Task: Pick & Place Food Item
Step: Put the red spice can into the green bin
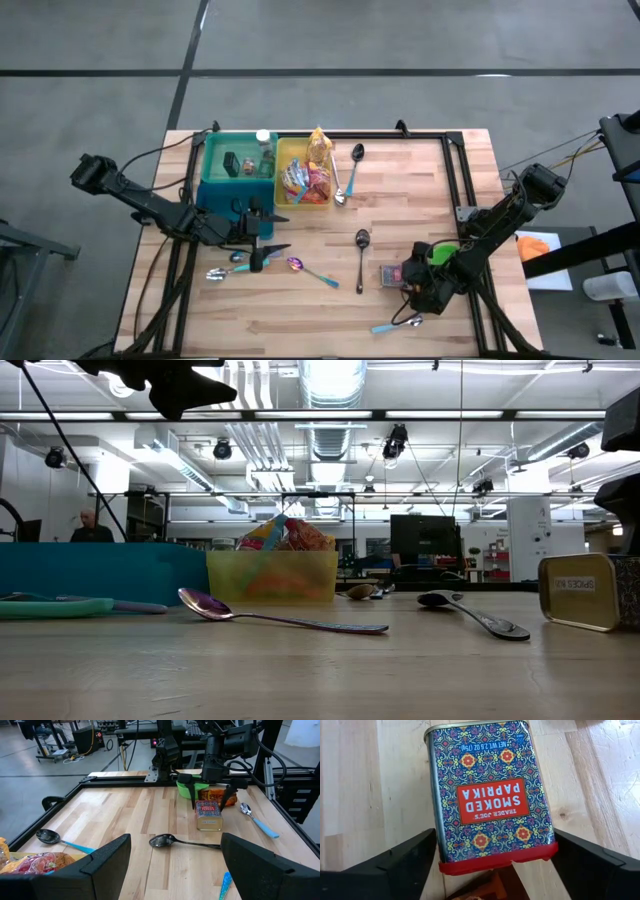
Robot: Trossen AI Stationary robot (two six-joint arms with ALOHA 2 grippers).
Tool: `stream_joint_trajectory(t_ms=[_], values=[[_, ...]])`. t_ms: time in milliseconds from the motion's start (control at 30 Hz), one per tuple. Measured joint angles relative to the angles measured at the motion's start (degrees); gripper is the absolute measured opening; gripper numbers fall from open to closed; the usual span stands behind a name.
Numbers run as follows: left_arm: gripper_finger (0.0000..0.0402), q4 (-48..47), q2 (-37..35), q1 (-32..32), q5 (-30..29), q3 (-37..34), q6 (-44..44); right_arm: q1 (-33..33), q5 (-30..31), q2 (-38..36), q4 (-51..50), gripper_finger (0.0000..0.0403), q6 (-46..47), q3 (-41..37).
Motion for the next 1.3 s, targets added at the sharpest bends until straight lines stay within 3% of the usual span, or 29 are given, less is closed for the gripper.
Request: stream_joint_trajectory(t_ms=[200,300,500,733,1033,1300], values=[[0.0311,0.0,0.0,0.0,0.0,0.0,0.0,0.0,-0.6,0.0,-0.1,0.0302,0.2,0.0],[0.031,0.0,0.0,0.0,0.0,0.0,0.0,0.0,-0.6,0.0,-0.1,0.0302,0.2,0.0],[0.031,0.0,0.0,0.0,0.0,0.0,0.0,0.0,-1.0,0.0,-0.1,0.034,0.2,0.0],[0.031,0.0,0.0,0.0,0.0,0.0,0.0,0.0,-1.0,0.0,0.0,0.0301,0.2,0.0],[0.031,0.0,0.0,0.0,0.0,0.0,0.0,0.0,-1.0,0.0,0.0,0.0321,0.2,0.0],[0.031,0.0,0.0,0.0,0.0,0.0,0.0,0.0,-1.0,0.0,0.0,0.03,0.0,0.0]])
